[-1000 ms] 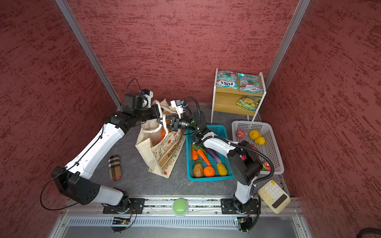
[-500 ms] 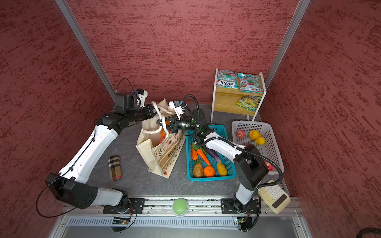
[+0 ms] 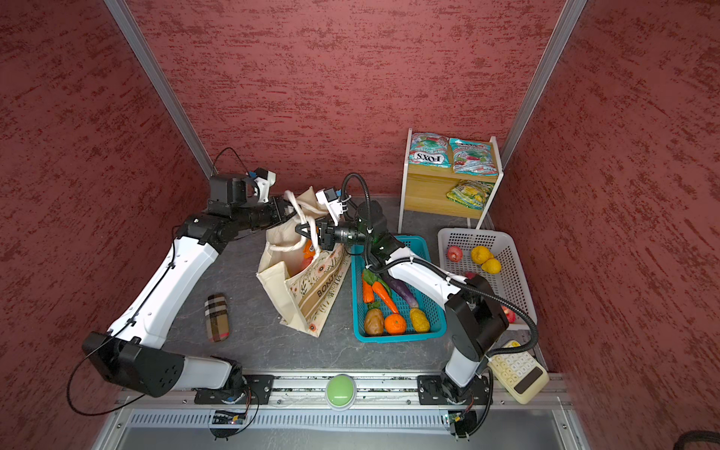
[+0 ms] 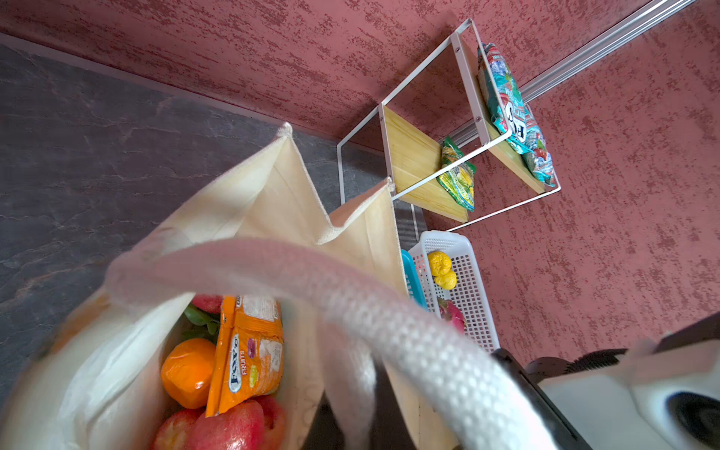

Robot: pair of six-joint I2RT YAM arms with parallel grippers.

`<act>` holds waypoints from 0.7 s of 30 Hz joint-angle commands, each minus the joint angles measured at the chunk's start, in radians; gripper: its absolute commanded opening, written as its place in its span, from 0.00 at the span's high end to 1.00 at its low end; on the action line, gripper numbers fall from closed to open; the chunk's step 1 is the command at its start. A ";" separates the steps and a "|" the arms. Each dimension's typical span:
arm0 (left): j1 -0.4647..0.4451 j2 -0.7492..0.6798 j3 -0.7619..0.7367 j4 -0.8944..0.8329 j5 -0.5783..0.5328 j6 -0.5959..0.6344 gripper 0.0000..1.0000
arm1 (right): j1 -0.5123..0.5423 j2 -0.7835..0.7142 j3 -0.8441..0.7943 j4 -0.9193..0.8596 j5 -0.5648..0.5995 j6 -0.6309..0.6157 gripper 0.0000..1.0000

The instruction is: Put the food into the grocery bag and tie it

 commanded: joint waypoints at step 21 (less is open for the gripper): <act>0.113 -0.138 -0.041 0.006 0.216 -0.055 1.00 | -0.015 0.025 0.101 -0.405 0.350 -0.256 0.93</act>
